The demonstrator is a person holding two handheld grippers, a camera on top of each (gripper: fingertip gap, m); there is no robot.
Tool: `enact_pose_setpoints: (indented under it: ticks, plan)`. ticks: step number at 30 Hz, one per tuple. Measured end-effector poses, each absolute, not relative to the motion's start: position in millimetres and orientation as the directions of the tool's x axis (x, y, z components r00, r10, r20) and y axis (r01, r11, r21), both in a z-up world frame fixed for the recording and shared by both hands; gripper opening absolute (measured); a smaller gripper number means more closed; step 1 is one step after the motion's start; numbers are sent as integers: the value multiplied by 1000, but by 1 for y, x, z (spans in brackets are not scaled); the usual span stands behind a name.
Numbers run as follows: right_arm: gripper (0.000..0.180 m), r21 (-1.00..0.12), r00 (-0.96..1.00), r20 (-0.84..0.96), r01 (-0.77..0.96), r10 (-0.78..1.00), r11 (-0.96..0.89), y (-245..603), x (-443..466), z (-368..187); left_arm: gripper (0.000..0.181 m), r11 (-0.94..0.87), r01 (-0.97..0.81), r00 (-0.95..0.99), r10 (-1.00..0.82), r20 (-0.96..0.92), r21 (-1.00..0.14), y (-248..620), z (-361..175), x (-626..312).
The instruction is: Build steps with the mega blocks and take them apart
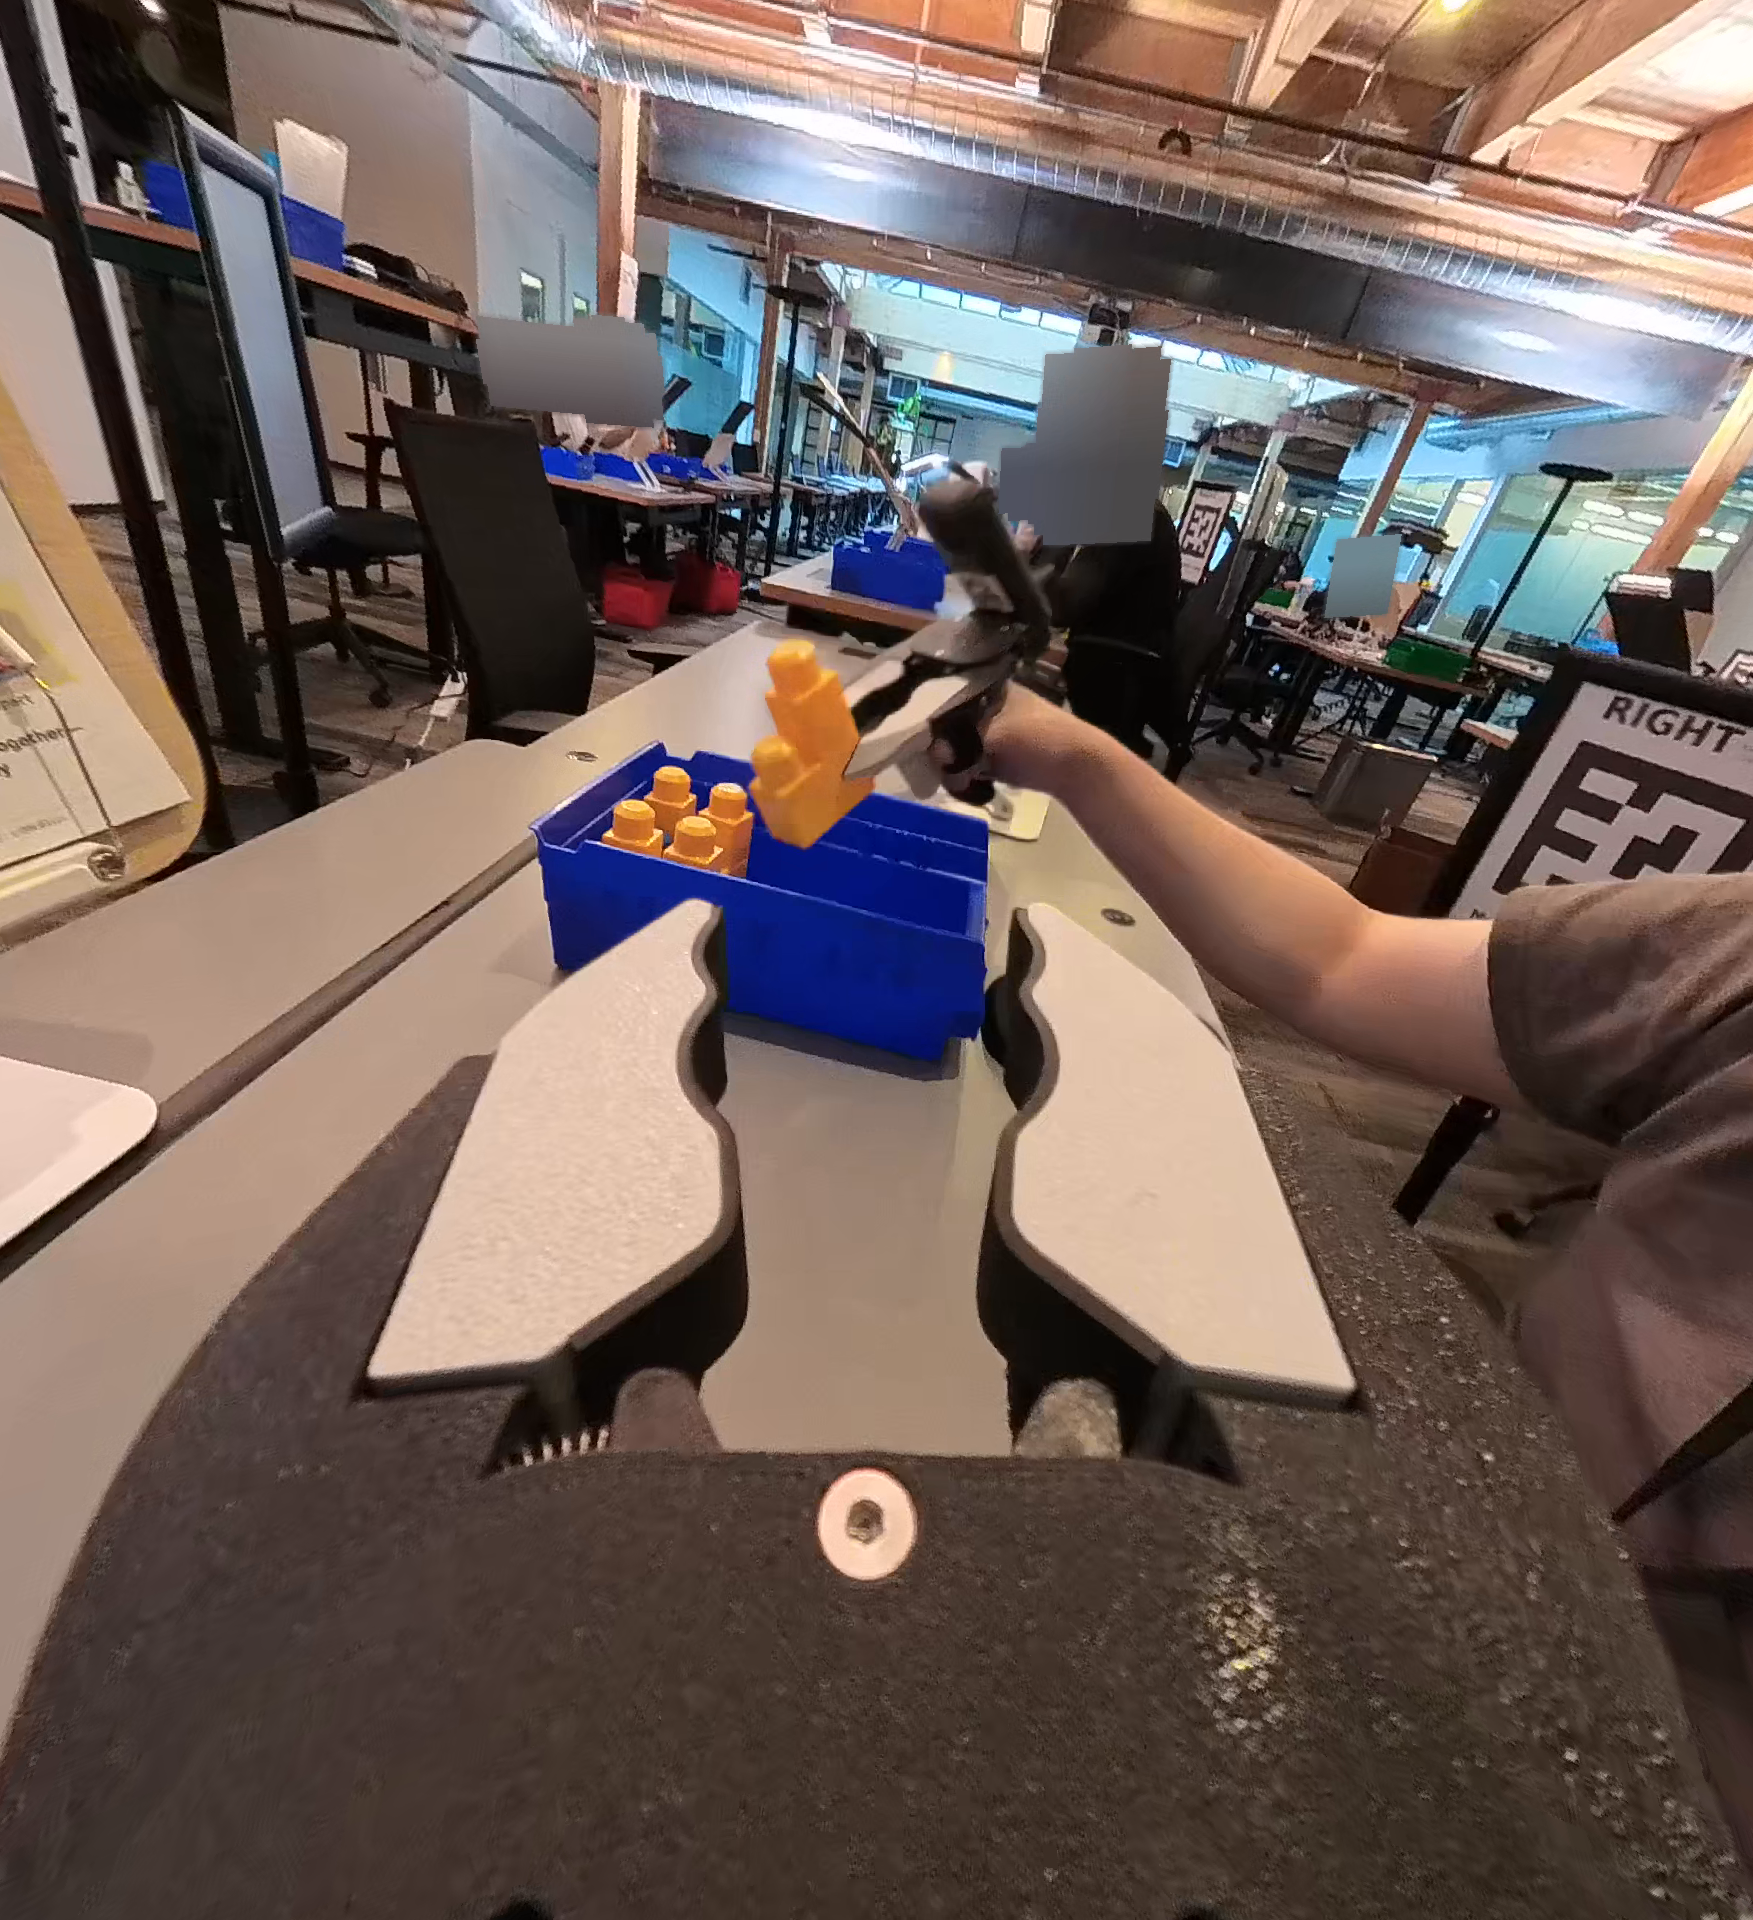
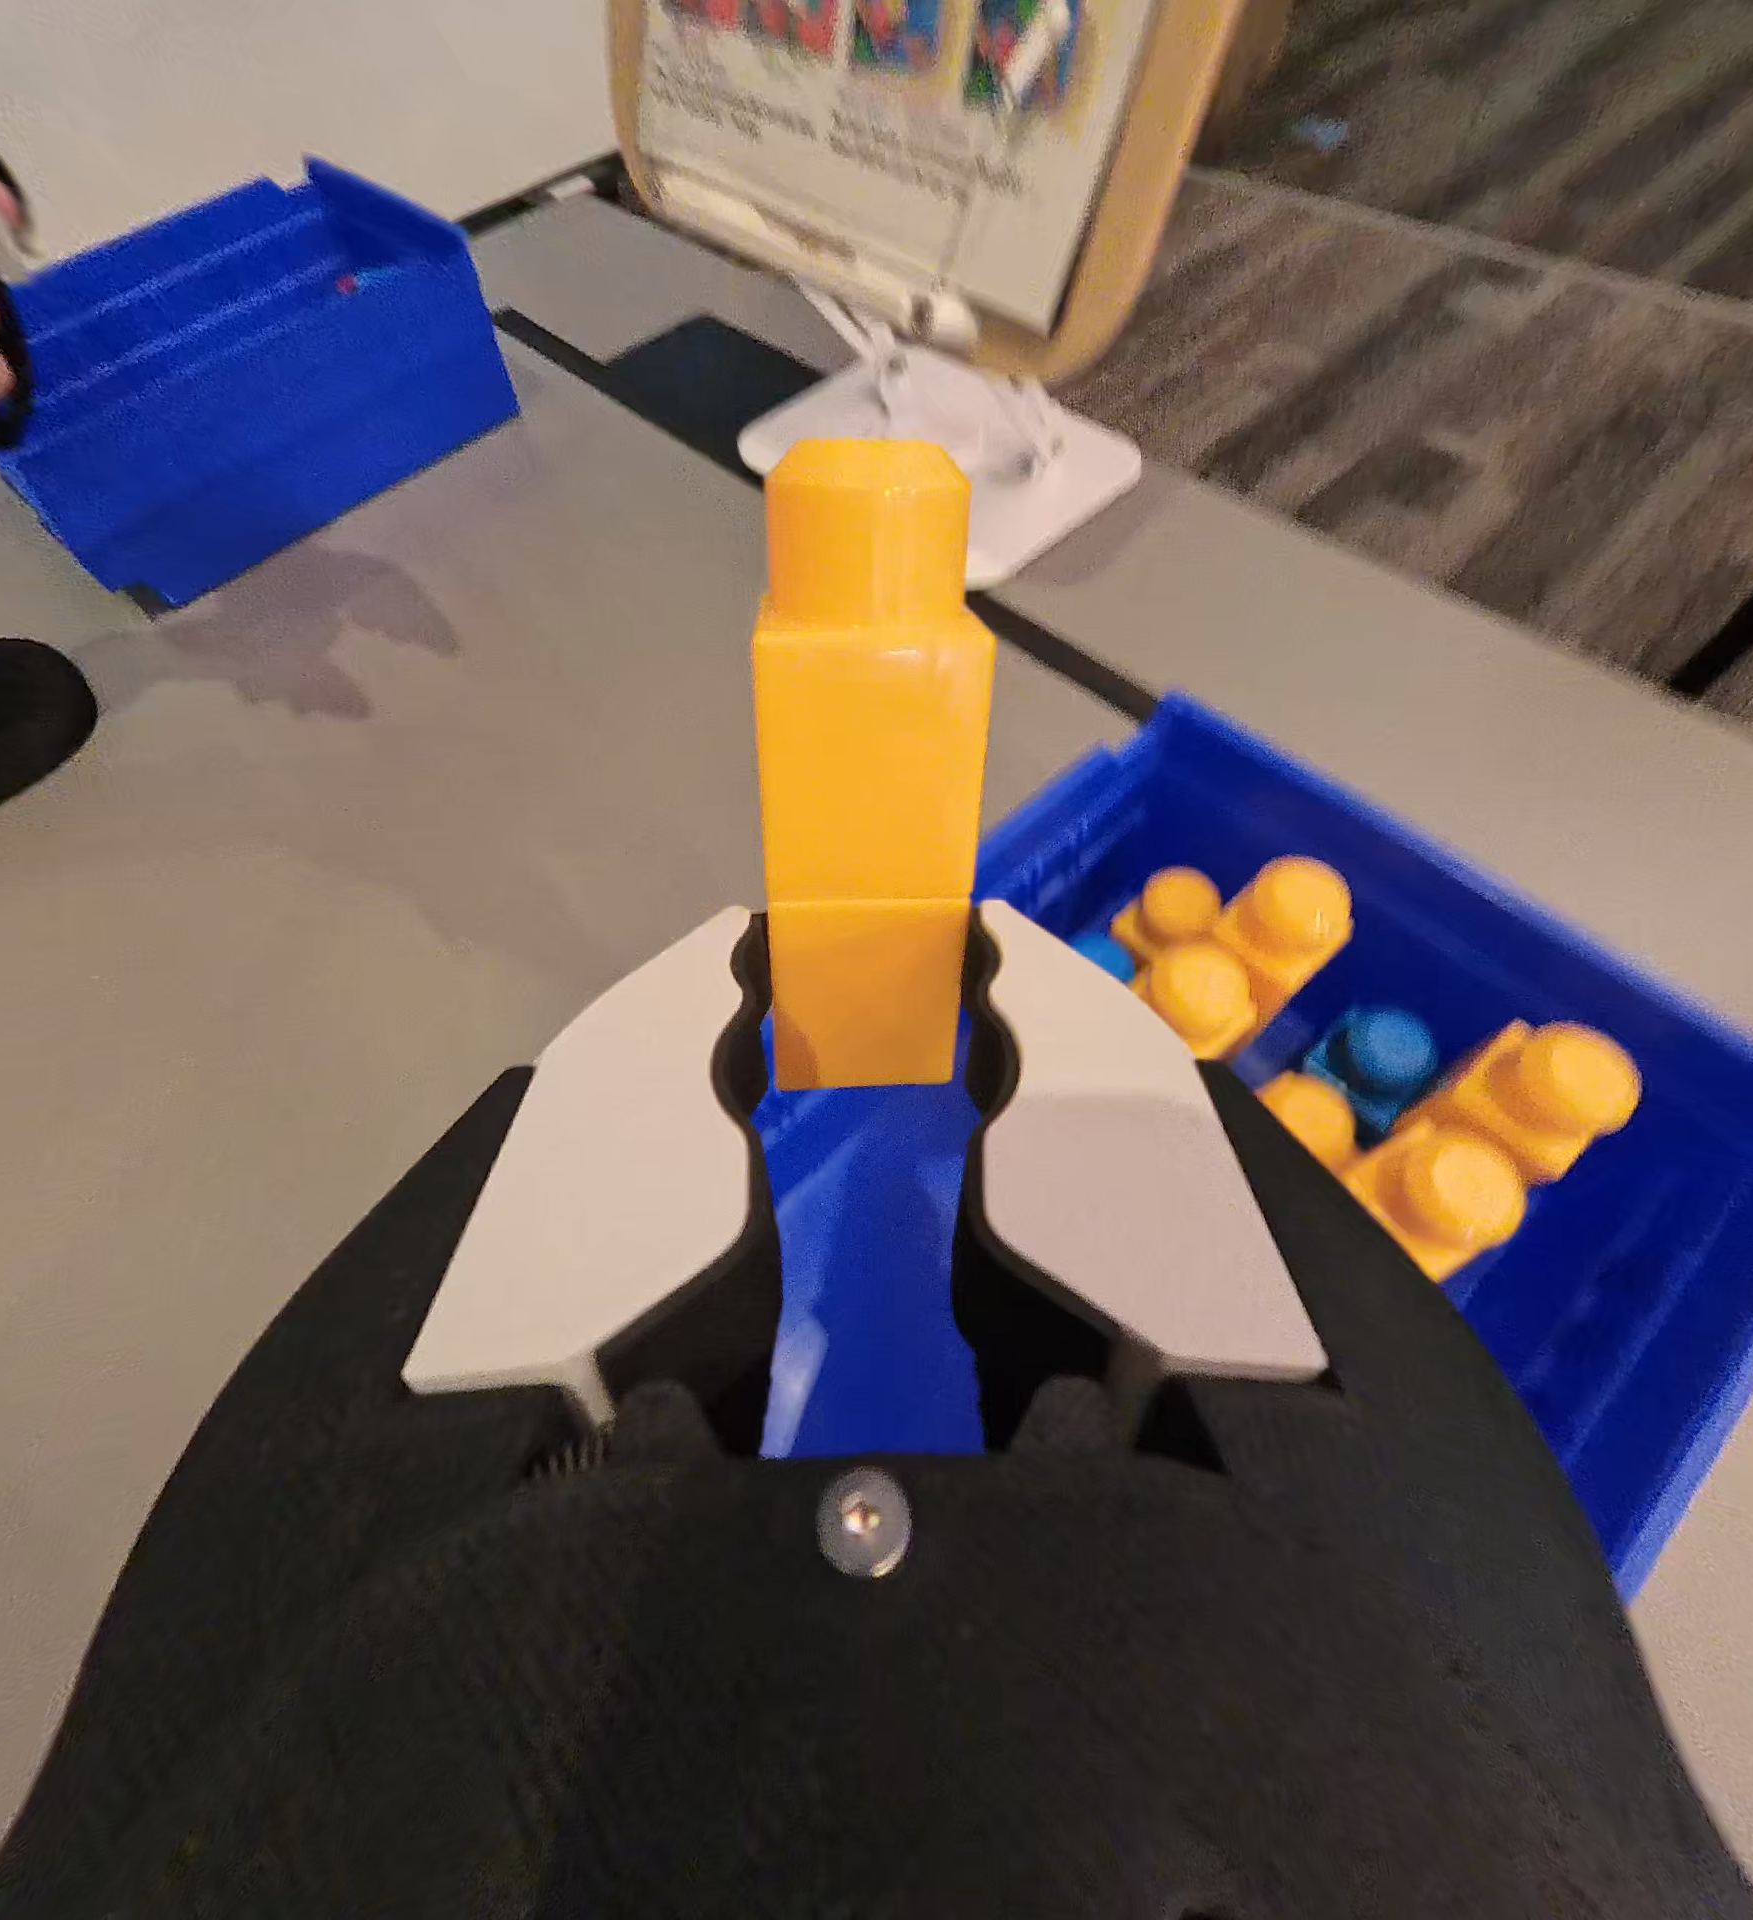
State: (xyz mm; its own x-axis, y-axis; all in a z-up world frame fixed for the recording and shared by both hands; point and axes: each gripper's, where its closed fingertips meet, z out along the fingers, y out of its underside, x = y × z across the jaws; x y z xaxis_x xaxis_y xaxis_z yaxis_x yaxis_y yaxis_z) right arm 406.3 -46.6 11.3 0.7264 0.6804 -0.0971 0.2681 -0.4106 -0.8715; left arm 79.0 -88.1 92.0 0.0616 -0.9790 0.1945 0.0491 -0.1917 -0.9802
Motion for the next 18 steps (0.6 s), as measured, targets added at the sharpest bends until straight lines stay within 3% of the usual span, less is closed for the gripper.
enact_pose_setpoints:
  ticks: [6,18]
  plan:
    - [37,-791,741,-156,302,653,-532,-38,419,-74,49,-205,43,38,-978,207,-978,-93,90,84]
    - [37,-648,700,-86,501,709,-574,-32,435,-127,46,-226,81,-17,-974,225,-971,-102,98,82]
